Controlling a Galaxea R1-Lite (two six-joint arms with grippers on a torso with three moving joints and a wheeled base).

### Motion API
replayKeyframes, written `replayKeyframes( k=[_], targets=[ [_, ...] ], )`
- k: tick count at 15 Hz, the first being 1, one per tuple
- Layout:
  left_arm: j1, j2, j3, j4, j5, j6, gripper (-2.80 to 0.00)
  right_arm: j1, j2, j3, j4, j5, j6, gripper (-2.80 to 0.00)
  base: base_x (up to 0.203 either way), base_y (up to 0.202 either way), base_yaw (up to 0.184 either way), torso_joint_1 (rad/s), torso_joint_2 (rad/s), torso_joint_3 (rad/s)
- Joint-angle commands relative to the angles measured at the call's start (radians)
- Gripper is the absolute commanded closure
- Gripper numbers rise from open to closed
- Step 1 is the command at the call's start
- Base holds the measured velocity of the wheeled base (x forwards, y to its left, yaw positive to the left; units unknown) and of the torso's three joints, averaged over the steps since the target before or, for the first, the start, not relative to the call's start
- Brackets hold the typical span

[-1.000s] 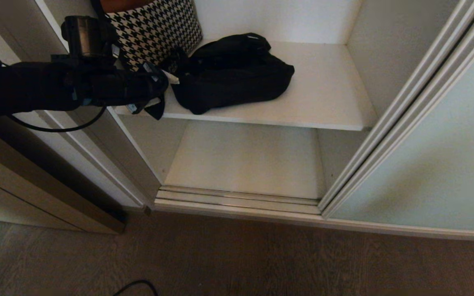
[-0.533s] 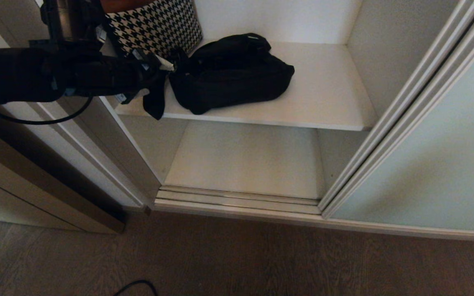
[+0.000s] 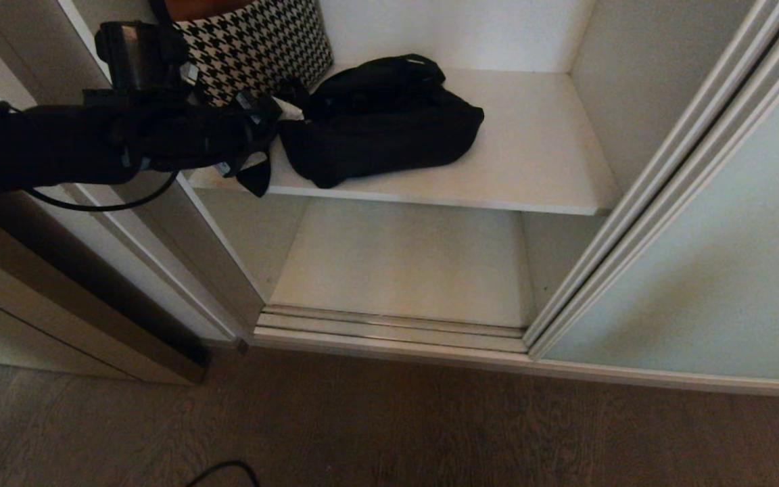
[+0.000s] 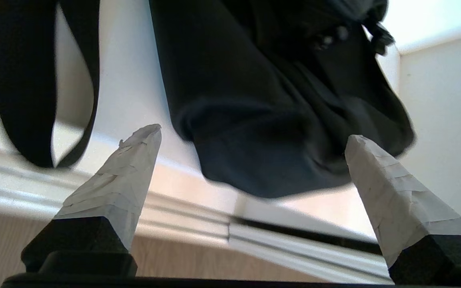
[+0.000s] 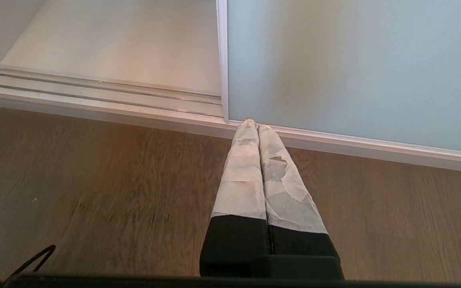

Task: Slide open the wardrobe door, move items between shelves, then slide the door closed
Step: Place the basket on the lower shelf

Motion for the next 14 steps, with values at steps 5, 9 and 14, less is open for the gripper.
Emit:
replayKeyframes(
  k=[5,9,14],
  targets=[
    [-0.007,0.134,-0.046,-0.088,-0.035,-0.004,-2.80,0.000,0.000,0.002,-0.001,0.001,0.000,0.00,0.000,0.000,0.000,0.000,0.00,0.000],
    [-0.025,0.163,-0.045,-0.211,-0.081,-0.008,-2.80,0.000,0.000,0.000,-0.001,0.001,0.000,0.00,0.000,0.000,0.000,0.000,0.00,0.000],
    [-0.040,0.153,-0.043,-0.283,-0.111,-0.039,-2.80,0.000,0.000,0.002,-0.001,0.001,0.000,0.00,0.000,0.000,0.000,0.000,0.00,0.000]
  ],
)
